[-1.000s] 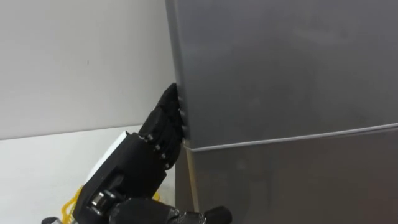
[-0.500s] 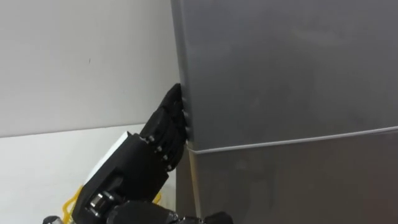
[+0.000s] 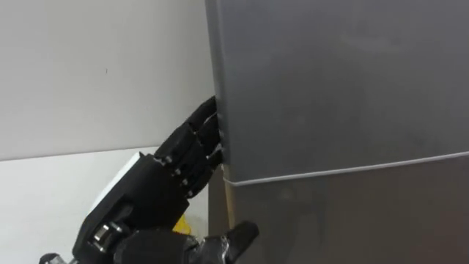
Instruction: Retrieve from the upper fridge
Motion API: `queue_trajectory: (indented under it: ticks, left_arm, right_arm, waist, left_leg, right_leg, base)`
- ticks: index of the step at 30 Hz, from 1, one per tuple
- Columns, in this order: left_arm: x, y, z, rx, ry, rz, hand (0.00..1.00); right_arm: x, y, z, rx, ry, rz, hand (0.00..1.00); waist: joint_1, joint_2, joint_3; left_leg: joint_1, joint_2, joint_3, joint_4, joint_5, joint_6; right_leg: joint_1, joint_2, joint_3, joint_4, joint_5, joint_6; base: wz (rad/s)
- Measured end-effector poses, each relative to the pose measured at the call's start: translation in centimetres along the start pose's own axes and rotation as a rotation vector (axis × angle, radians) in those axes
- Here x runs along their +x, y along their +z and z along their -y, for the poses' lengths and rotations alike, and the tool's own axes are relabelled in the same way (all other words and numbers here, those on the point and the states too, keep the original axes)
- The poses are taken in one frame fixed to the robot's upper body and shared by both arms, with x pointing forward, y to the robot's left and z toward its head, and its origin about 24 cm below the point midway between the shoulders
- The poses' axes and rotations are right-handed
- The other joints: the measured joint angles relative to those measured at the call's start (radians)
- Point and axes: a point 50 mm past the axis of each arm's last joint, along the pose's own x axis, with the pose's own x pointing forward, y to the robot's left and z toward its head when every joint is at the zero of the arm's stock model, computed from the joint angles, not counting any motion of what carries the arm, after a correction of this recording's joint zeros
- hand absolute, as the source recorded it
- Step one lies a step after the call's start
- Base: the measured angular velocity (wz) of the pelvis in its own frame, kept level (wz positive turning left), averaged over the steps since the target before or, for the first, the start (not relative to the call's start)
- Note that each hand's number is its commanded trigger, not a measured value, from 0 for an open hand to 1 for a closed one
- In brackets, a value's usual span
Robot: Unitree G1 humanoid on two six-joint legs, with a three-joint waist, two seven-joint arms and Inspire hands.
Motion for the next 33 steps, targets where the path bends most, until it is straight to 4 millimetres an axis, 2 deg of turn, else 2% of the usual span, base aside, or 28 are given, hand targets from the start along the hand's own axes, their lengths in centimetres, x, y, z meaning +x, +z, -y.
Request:
queue_trajectory:
  ticks: [4,7,8,9,10,12,14,16,17,19,25,33]
  left_arm:
    - [0.1,0.2,0.1,-0.056,-0.012,0.034,1.0]
    - [0.9,0.5,0.5,-0.072,-0.051,0.064,1.0]
    - [1.5,0.7,0.8,-0.081,-0.083,0.08,0.85]
    - [1.8,0.8,1.0,-0.082,-0.101,0.088,0.83]
    - [2.4,1.0,1.5,-0.091,-0.15,0.107,0.73]
    - [2.8,1.2,2.3,-0.11,-0.238,0.131,0.59]
    - [3.0,1.3,3.4,-0.131,-0.332,0.145,0.59]
    - [3.3,1.3,4.1,-0.142,-0.394,0.152,0.23]
    - [3.4,1.2,4.4,-0.155,-0.429,0.155,0.0]
    - [3.5,1.2,4.8,-0.165,-0.467,0.159,0.0]
    - [3.5,1.1,5.5,-0.174,-0.553,0.166,0.0]
    - [3.4,1.1,5.8,-0.174,-0.605,0.168,0.0]
  right_arm:
    - [0.0,0.3,0.1,-0.002,-0.001,0.009,0.0]
    - [0.0,0.4,0.1,-0.005,0.0,0.011,0.0]
    - [0.0,0.5,0.1,-0.006,0.002,0.012,0.0]
    - [0.0,0.5,0.1,-0.008,0.002,0.012,0.0]
    - [0.0,0.5,0.1,-0.009,0.003,0.012,0.0]
    - [0.0,0.5,0.1,-0.01,0.003,0.014,0.0]
    - [0.0,0.4,0.1,-0.009,0.002,0.013,0.0]
    - [0.0,0.5,0.2,-0.01,0.0,0.014,0.0]
    - [0.0,0.5,0.2,-0.01,-0.002,0.014,0.0]
    - [0.0,0.5,0.3,-0.01,-0.004,0.015,0.0]
    - [0.0,0.3,0.6,-0.012,-0.009,0.012,0.0]
    - [-0.1,0.1,0.9,-0.013,-0.012,0.005,0.0]
  waist:
    - [0.001,0.0,0.0004]
    - [0.001,0.001,0.0014]
    - [0.0,0.001,0.0015]
    - [0.0,0.001,0.0017]
    - [-0.001,0.001,0.002]
    - [-0.002,0.002,0.0025]
    - [-0.004,0.003,0.0027]
    - [-0.006,0.003,0.0041]
    - [-0.007,0.003,0.004]
    - [-0.014,0.008,0.002]
    - [-0.033,0.01,0.0028]
    - [-0.033,-0.001,0.0005]
  left_leg:
    - [0.001,-0.002,0.0,0.0,0.0,0.0]
    - [0.001,-0.003,0.0,0.0,0.0,0.0]
    - [0.001,-0.003,0.0,0.0,0.0,0.0]
    - [0.001,-0.003,0.0,0.0,0.0,0.0]
    - [0.003,-0.003,0.0,-0.001,0.0,0.0]
    - [0.005,-0.002,0.001,-0.002,0.0,0.0]
    - [0.006,-0.002,0.003,-0.002,0.0,0.0]
    - [0.007,-0.002,0.005,-0.002,0.0,0.0]
    - [0.007,-0.002,0.008,-0.001,0.0,0.0]
    - [0.009,-0.001,0.015,-0.001,0.0,0.0]
    - [0.017,-0.001,0.028,-0.001,0.0,0.0]
    - [0.021,0.001,0.031,-0.001,0.0,0.001]
  right_leg:
    - [0.001,0.0,0.019,-0.001,0.002,0.003]
    - [0.001,0.0,0.023,-0.001,0.002,0.004]
    - [0.002,0.0,0.024,-0.001,0.002,0.004]
    - [0.002,0.0,0.024,-0.001,0.003,0.004]
    - [0.004,0.0,0.025,-0.001,0.003,0.004]
    - [0.004,0.001,0.034,-0.001,0.003,0.004]
    - [0.003,0.002,0.041,-0.001,0.003,0.003]
    - [0.001,0.003,0.044,-0.001,0.003,0.003]
    - [-0.003,0.003,0.046,-0.001,0.003,0.003]
    - [-0.003,0.003,0.048,0.0,0.003,0.003]
    - [-0.001,0.007,0.052,0.002,0.005,0.0]
    - [-0.001,0.006,0.061,0.004,0.005,0.0]
  base:
    - [0.01]
    - [-0.01]
    - [-0.05]
    - [-0.06]
    - [-0.09]
    - [-0.12]
    - [-0.07]
    - [-0.06]
    - [-0.07]
    - [-0.05]
    - [-0.05]
    - [-0.02]
